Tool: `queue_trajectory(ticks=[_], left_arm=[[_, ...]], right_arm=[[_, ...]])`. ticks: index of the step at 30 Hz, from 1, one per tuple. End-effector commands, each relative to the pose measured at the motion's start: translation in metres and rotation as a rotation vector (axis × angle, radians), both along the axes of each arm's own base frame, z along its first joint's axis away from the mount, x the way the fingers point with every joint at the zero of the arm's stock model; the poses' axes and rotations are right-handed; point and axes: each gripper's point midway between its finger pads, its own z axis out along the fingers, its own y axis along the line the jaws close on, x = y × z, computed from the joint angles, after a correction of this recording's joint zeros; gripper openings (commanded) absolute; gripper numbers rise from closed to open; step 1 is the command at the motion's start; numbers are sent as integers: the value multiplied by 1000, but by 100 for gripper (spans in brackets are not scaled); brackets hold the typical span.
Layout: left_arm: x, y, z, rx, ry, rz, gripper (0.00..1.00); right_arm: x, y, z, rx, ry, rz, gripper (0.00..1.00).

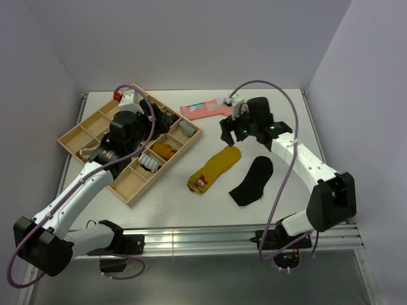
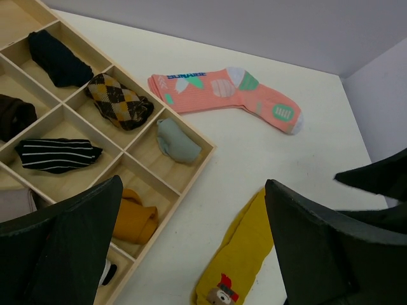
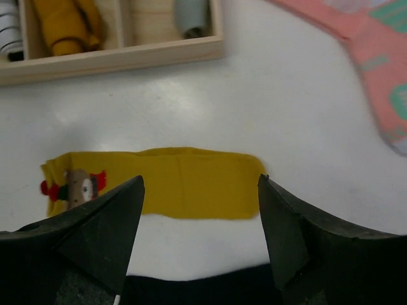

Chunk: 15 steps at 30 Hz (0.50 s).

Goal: Roll the socks
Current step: Roll the sock at the center of the board.

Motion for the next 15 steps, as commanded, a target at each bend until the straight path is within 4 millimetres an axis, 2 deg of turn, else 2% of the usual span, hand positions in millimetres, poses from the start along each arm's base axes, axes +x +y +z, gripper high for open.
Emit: queue_trajectory(ticks=[1, 3, 7, 11, 15], left_arm=[[4, 5, 17, -24, -34, 45, 99], [6, 9, 17, -32, -27, 70, 99], [11, 20, 24, -37, -13, 126, 97], [14, 36, 39, -88, -40, 181, 94], [14, 62, 57, -150, -75, 243, 92]], right_arm=[[-14, 41, -18, -87, 41, 91, 79], [-29, 63, -34, -111, 71, 149, 76], [-58, 85, -57, -143, 137, 234, 74], [-85, 99, -78, -181, 193, 296, 73], [-104, 112, -91, -212, 210, 341, 73]])
